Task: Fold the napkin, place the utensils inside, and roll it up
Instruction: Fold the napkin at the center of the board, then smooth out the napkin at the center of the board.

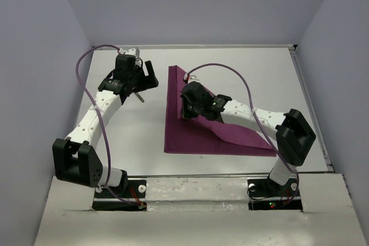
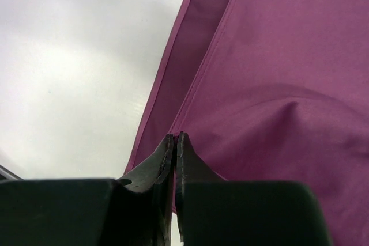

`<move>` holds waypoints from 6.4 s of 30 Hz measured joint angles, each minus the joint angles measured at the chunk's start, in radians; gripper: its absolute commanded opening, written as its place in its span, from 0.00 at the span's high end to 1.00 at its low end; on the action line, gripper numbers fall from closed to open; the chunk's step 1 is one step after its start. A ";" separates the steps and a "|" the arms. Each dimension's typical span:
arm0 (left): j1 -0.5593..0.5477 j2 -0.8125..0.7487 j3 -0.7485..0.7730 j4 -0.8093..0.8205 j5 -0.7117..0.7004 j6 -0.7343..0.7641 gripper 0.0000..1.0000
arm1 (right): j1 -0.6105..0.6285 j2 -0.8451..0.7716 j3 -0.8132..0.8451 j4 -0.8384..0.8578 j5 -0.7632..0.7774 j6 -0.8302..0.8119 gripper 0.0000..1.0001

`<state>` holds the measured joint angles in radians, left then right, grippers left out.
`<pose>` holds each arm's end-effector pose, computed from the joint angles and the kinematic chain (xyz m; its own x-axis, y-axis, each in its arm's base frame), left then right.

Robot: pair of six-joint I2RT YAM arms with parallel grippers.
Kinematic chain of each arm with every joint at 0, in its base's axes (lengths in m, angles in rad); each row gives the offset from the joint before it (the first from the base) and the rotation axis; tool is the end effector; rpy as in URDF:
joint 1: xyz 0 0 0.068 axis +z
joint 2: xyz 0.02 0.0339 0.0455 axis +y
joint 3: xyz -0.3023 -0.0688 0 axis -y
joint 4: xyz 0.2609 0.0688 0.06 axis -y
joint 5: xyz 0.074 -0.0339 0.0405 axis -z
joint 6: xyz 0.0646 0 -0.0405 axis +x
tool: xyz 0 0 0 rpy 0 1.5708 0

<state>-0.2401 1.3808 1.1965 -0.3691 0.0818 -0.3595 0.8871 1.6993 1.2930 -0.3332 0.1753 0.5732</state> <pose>0.3369 -0.0879 0.3488 -0.5850 -0.2178 -0.7812 0.1055 0.9347 -0.3395 0.2764 0.3214 0.2726 -0.7275 -0.0475 -0.6845 -0.3421 0.8898 0.3019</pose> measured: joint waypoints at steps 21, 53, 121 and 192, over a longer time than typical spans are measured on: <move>0.000 -0.037 -0.045 0.003 0.000 0.000 0.07 | 0.130 0.078 0.008 0.005 -0.023 -0.016 0.99; 0.000 -0.037 -0.060 0.005 -0.004 -0.013 0.07 | 0.173 0.176 0.048 0.003 -0.105 -0.132 0.99; -0.230 0.507 0.126 0.124 0.142 -0.040 0.07 | -0.605 -0.499 -0.698 -0.419 0.075 0.419 0.65; -0.125 0.539 0.327 0.040 0.082 -0.046 0.09 | -0.678 -0.504 -0.562 -0.345 0.081 0.286 0.64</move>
<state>-0.3653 1.9198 1.5238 -0.3294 0.1642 -0.4053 0.2096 1.1950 0.7307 -0.6785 0.2562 0.8589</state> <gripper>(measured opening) 0.912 0.364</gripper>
